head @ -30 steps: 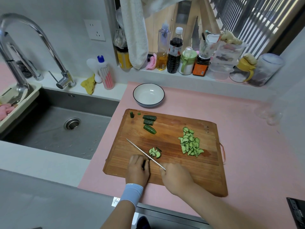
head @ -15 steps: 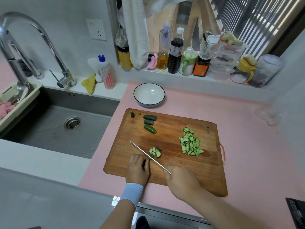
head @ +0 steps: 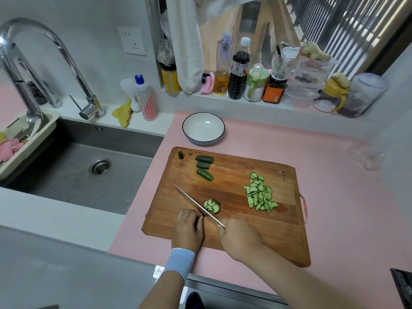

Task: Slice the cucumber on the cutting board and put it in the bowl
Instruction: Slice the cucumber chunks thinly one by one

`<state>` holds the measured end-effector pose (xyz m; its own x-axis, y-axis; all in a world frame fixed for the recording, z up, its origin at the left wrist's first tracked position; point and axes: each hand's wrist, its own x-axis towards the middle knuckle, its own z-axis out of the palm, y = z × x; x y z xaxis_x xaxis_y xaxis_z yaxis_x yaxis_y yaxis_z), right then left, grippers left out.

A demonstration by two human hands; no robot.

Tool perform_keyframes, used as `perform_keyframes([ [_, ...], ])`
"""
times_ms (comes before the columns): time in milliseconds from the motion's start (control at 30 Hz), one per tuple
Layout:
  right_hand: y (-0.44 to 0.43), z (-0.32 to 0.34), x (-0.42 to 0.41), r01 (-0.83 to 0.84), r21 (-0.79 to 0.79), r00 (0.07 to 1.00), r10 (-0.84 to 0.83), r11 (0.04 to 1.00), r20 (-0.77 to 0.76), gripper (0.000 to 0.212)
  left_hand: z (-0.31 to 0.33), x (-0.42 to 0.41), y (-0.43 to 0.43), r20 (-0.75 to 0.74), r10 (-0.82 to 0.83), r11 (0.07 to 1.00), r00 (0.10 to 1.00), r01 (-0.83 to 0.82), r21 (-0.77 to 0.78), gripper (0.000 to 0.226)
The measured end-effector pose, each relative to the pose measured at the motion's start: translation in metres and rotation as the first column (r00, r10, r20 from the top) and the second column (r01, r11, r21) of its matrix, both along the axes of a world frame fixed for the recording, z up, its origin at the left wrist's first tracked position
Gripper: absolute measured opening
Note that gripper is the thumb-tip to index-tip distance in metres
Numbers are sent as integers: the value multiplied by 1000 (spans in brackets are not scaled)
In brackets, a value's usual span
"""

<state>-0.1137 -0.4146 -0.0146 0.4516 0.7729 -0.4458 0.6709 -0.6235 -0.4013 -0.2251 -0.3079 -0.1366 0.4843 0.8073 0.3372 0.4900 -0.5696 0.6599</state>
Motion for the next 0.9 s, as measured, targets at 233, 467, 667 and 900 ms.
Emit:
perform_keyframes([
  [233,-13,3,-4,-31,48,999,29,998,37,25,1,0,0,-5,18,1000,1000,-18,-2,18],
  [467,-27,3,0,-38,63,998,35,997,57,24,1,0,0,-13,13,1000,1000,-13,-1,18],
  [667,-20,-2,-1,4,15,1000,-4,1000,6,33,3,0,0,2,6,1000,1000,-6,-7,19],
  [900,-1,-4,1,51,-8,998,-52,999,-34,36,2,-1,-1,-4,-10,1000,1000,10,-1,16],
])
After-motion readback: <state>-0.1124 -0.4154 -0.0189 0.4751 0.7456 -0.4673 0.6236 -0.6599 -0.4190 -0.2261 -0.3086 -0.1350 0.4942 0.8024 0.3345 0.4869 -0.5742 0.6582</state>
